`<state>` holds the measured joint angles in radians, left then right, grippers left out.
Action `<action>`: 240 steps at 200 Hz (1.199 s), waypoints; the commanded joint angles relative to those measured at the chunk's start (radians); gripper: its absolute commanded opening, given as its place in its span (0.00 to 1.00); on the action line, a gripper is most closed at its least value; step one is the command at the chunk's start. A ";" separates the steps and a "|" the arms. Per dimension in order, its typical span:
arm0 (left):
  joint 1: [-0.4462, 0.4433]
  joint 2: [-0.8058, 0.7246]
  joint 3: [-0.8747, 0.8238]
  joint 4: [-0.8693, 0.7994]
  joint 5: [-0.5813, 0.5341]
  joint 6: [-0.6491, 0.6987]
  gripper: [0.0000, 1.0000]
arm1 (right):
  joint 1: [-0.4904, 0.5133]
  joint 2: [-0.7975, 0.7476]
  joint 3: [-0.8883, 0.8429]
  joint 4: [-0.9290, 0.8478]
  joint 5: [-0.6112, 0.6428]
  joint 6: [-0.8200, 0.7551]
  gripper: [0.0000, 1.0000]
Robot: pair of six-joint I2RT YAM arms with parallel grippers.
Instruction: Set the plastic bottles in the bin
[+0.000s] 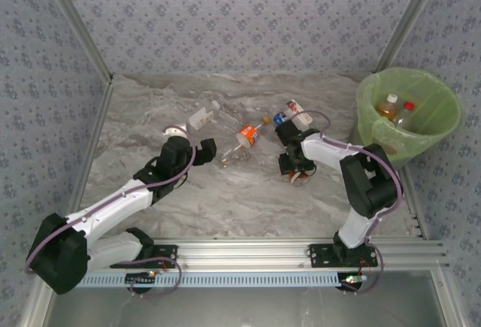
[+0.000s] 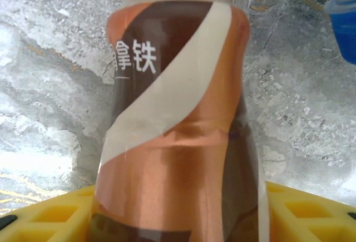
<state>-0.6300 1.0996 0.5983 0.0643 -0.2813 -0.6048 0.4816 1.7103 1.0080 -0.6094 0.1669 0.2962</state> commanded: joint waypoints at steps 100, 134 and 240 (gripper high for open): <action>0.006 -0.020 -0.004 0.018 -0.010 -0.019 0.99 | 0.009 -0.279 -0.054 0.094 0.042 0.034 0.54; 0.009 -0.001 0.033 -0.010 0.043 -0.012 0.99 | 0.005 -0.377 -0.043 0.109 0.071 0.061 0.53; 0.008 0.073 0.077 -0.015 0.095 -0.010 0.99 | -0.076 -0.601 0.051 0.142 -0.045 0.046 0.49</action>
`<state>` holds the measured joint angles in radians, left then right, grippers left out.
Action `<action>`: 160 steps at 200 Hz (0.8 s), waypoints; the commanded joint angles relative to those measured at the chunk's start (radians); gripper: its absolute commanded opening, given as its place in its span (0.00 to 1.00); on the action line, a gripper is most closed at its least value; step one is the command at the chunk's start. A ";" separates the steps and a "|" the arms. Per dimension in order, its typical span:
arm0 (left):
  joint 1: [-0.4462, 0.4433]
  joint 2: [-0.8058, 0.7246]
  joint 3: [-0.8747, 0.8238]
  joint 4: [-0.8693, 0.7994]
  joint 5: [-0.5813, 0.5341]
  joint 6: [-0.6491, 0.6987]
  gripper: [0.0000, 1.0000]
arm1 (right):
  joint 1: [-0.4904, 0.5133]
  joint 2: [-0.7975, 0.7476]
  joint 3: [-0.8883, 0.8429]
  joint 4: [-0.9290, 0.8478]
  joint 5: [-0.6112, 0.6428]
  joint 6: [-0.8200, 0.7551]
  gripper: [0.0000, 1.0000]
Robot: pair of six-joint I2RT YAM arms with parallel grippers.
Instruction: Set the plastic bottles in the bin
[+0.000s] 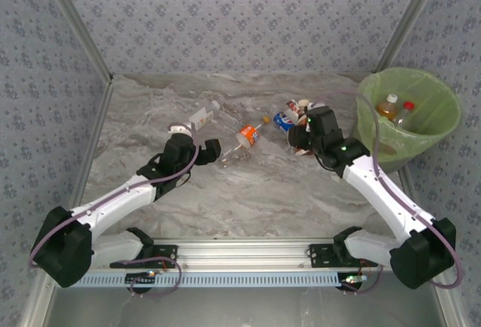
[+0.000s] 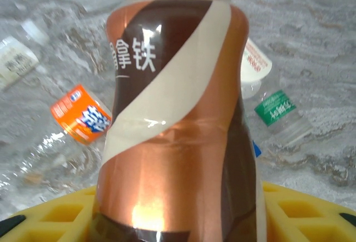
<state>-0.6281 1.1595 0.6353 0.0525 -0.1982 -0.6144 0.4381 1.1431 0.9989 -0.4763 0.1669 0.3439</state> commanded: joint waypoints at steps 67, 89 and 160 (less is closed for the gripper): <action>0.006 0.035 0.040 0.009 0.007 -0.078 0.99 | -0.114 -0.064 0.184 0.105 -0.103 -0.016 0.49; 0.006 0.041 -0.016 0.081 0.012 -0.186 0.99 | -0.136 -0.074 0.201 0.170 -0.093 0.007 0.49; 0.007 0.026 -0.019 0.034 0.058 -0.193 0.99 | -0.320 -0.098 0.262 0.156 -0.093 0.026 0.49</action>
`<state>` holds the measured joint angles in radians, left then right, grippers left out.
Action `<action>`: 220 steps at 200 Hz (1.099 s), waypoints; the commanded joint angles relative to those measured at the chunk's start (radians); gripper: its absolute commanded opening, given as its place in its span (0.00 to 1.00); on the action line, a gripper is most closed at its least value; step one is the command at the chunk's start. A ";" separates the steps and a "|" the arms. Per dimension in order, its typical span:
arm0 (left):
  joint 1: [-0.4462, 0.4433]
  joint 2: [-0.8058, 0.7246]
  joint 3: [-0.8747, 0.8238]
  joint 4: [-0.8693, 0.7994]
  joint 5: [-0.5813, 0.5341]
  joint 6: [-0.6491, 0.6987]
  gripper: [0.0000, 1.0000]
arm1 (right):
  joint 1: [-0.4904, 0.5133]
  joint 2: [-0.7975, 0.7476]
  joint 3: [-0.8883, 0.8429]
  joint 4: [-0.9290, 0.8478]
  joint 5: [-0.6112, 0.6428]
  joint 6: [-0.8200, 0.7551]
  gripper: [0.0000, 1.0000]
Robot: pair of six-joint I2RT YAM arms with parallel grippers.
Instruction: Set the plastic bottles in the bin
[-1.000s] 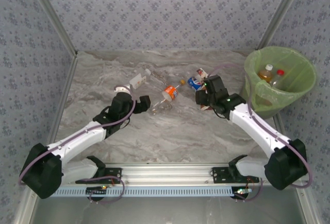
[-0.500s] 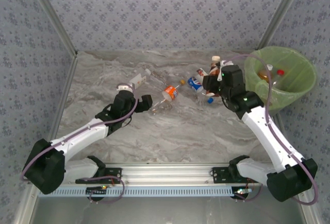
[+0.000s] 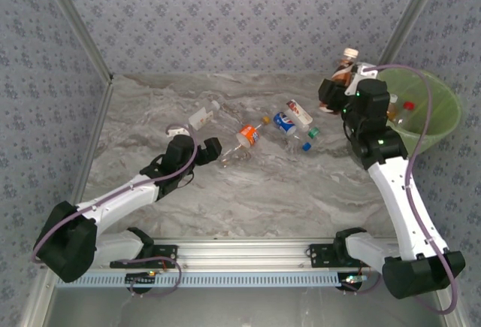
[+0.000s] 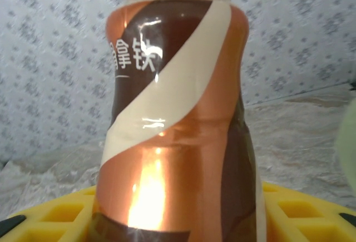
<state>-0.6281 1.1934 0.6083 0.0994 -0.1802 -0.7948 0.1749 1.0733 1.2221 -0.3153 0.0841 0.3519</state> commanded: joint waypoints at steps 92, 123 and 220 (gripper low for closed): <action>0.006 -0.037 0.069 -0.142 0.113 0.152 0.99 | -0.441 0.004 0.086 -0.078 -0.147 -0.030 0.51; 0.007 -0.034 0.079 -0.144 0.117 0.165 0.99 | -0.560 0.092 0.148 -0.124 -0.182 -0.063 0.51; 0.019 -0.018 0.092 -0.139 0.138 0.200 0.99 | -0.646 0.275 0.171 -0.080 -0.158 -0.099 0.55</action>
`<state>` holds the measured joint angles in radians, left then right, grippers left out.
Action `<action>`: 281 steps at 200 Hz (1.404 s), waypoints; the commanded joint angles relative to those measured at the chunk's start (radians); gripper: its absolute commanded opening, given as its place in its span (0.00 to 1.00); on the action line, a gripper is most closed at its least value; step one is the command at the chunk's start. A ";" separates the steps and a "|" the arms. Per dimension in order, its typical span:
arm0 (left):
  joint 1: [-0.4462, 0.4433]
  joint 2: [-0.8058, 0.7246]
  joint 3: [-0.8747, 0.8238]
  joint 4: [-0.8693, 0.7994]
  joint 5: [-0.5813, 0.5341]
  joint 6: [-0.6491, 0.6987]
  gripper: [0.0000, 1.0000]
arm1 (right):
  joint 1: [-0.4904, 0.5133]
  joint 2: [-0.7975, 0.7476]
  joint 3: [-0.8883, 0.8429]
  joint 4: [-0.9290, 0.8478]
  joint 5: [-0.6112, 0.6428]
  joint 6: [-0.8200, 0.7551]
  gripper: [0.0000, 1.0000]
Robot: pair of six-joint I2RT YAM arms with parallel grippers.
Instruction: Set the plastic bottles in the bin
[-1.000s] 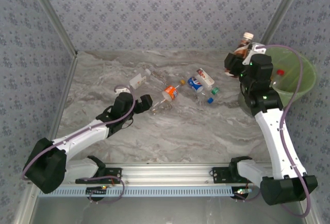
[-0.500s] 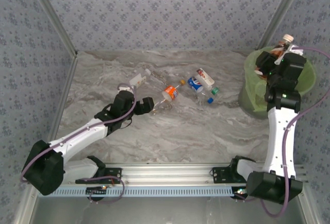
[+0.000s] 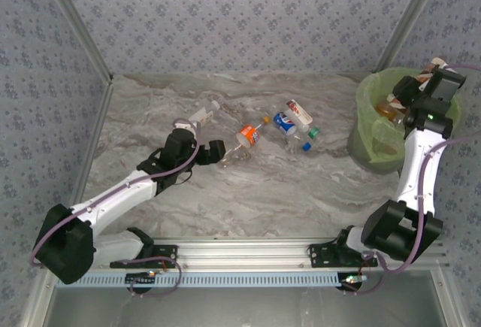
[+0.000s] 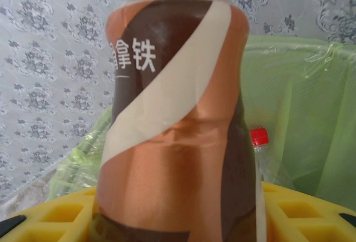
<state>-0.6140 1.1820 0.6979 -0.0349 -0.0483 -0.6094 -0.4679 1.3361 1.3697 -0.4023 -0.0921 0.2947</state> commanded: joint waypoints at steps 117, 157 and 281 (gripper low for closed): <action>0.004 -0.059 -0.037 0.060 -0.115 -0.031 0.99 | 0.078 0.052 0.025 -0.010 0.155 -0.041 0.76; 0.005 -0.066 -0.044 0.081 -0.168 -0.035 0.99 | 0.100 0.063 0.047 -0.014 0.307 -0.024 0.96; 0.293 -0.076 0.050 -0.194 -0.094 0.007 0.99 | 0.262 -0.109 -0.011 0.003 0.281 0.021 0.99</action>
<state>-0.3721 1.0966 0.6937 -0.1654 -0.2012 -0.6353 -0.2466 1.2934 1.3819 -0.4168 0.1699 0.2928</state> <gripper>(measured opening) 0.992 0.988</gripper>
